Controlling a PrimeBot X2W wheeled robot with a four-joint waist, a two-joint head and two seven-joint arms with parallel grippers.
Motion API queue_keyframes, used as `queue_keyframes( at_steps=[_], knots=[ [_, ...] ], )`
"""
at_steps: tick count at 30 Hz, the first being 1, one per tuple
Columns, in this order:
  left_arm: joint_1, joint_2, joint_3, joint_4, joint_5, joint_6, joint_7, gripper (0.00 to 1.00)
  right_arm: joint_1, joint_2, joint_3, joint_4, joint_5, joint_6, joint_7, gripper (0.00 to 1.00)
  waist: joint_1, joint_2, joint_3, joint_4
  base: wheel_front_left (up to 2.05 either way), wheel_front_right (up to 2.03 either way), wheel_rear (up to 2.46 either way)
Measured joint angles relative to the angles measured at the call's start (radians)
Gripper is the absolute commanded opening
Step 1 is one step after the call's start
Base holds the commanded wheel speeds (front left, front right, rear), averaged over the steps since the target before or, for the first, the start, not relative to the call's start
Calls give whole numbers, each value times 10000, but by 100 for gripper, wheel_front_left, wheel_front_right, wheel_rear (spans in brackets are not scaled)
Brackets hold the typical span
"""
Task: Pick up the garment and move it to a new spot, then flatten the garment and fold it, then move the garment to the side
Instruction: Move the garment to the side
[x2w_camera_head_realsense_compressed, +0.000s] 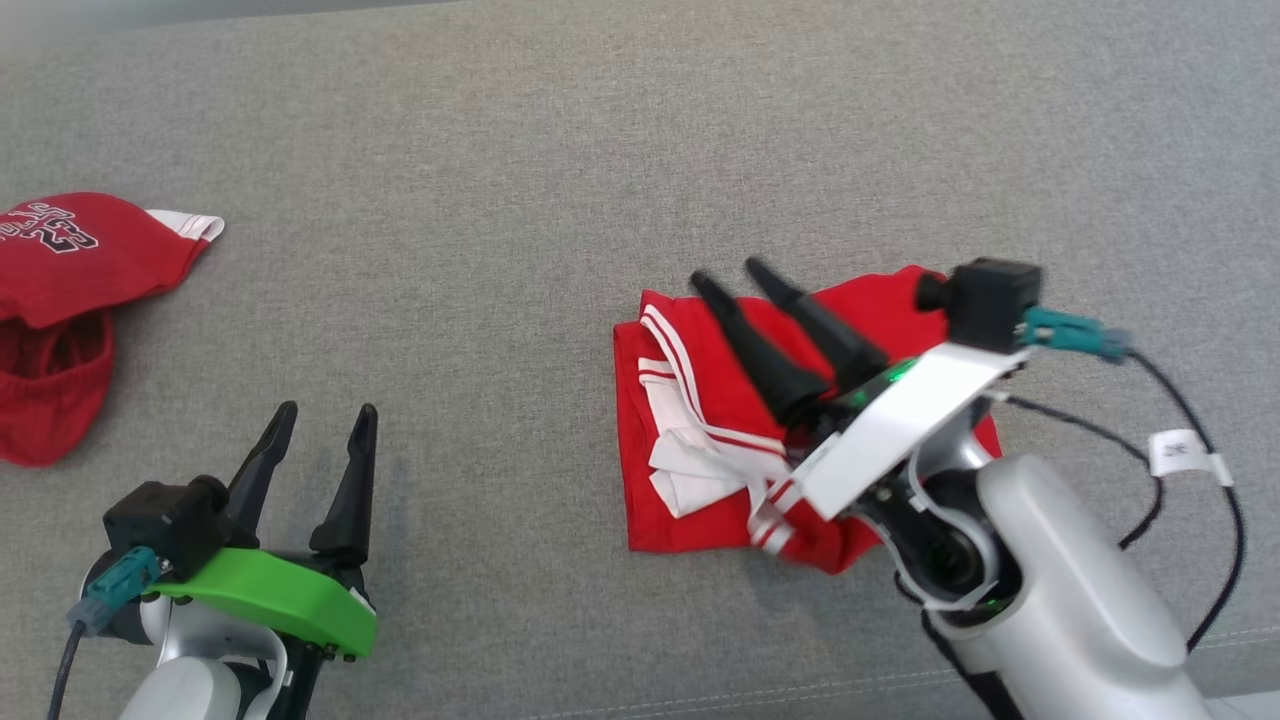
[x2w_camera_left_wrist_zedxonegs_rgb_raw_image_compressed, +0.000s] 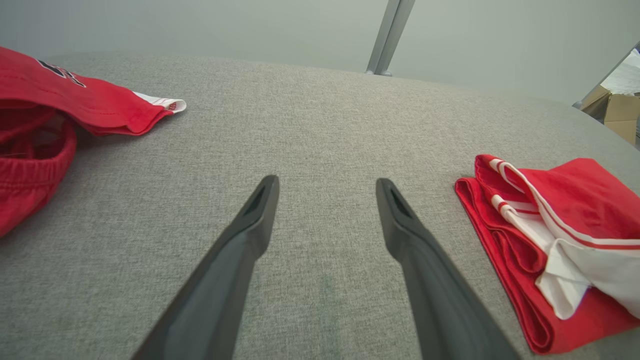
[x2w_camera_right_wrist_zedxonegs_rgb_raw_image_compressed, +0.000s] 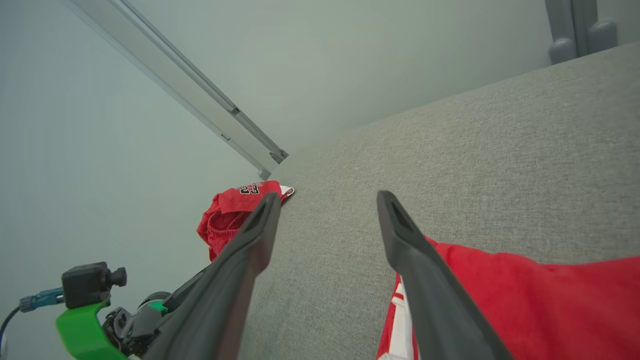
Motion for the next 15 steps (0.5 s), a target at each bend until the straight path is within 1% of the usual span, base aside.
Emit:
queue_keyframes(
  at_steps=[2,4,5,8,10,11,15],
  knots=[
    [4,-2,15,-4,-36,0,-2,100,-1,0,-472,-221,-82,-165,-217,100,0,0,-10,-27,0,0,0],
    [15,0,82,-44,-48,2,-12,100,8,-40,-1083,-234,-222,-491,-337,100,0,0,6,-65,0,0,0],
    [14,0,84,-44,-48,2,-15,100,22,-205,-1396,-178,-366,-644,-416,100,0,0,24,-83,0,0,0],
    [18,-6,69,-92,-48,4,-12,100,339,-1189,-2263,186,-596,-1066,-414,100,1,0,72,-122,0,0,0],
    [20,-8,71,-194,-48,4,-12,100,735,-1691,-2566,451,-610,-1089,-330,100,0,0,140,-138,0,0,0],
    [19,-6,71,-226,-48,4,-12,100,908,-1845,-2614,579,-593,-1118,-253,100,0,0,178,-145,0,0,0],
    [19,-6,67,-270,-48,4,-12,100,1417,-1992,-2529,853,-171,-832,79,100,0,0,331,-168,0,0,0]
  ],
)
